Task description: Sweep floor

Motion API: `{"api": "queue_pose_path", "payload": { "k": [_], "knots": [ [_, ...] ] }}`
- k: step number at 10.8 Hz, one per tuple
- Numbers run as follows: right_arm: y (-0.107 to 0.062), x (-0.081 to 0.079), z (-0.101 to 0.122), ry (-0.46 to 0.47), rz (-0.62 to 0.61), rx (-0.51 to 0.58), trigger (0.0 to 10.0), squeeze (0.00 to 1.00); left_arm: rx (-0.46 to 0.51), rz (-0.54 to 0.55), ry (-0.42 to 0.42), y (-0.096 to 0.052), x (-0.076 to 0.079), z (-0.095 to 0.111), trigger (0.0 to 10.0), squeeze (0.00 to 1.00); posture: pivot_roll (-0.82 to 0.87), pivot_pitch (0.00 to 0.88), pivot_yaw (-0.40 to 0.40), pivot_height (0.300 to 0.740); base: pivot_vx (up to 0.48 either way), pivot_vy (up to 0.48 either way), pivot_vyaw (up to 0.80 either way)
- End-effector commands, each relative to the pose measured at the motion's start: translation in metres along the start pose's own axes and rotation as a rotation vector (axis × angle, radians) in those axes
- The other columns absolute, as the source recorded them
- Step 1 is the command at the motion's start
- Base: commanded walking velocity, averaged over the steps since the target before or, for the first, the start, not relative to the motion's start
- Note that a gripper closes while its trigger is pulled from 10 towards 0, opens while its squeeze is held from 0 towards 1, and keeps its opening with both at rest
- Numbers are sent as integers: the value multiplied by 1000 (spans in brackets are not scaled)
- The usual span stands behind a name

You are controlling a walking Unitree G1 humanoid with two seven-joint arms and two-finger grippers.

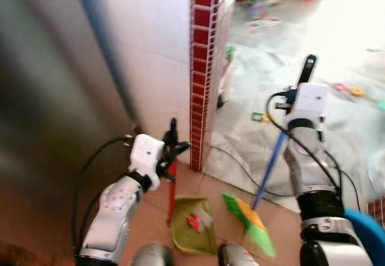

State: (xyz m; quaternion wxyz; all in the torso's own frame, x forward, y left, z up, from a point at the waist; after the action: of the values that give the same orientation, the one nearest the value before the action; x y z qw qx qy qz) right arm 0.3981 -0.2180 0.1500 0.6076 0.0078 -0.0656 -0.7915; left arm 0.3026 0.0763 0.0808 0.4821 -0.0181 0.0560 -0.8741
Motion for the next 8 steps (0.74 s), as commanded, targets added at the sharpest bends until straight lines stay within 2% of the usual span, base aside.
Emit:
{"api": "queue_pose_path", "payload": {
  "k": [1,2,4,5,8],
  "knots": [
    [2,-8,8,-3,16,21,10000,0,30,-1,5,1,-3,10,10000,0,-15,33,27,740,0,461,-800],
    [3,-8,8,-15,9,20,10000,0,28,-5,6,2,-2,10,10000,0,-15,31,27,740,0,465,-800],
    [4,-10,6,-12,3,4,10000,0,25,-12,7,2,2,8,10000,0,-12,35,27,740,0,0,0],
    [4,-11,-2,-5,-12,-41,10000,0,23,-10,2,2,2,8,10000,0,-12,35,27,740,0,0,0],
    [3,-5,-26,94,-105,-174,10000,0,23,10,-29,4,2,7,10000,0,-9,39,23,740,0,0,0]
  ]
}}
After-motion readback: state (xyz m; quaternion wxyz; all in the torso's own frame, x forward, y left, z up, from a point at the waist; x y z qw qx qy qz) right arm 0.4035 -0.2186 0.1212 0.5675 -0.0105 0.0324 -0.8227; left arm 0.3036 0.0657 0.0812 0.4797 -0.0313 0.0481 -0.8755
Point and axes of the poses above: a point about 5 cm out from each wrist's last joint towards the gripper, its own y axis pointing out of the wrist towards the gripper, its own z axis along the axis of the wrist's last joint, x = y × z, the point moved 6 cm from there along y, pointing out of the wrist towards the gripper, and after that the axes turned 2 degrees about y, right-handed, at the moved point
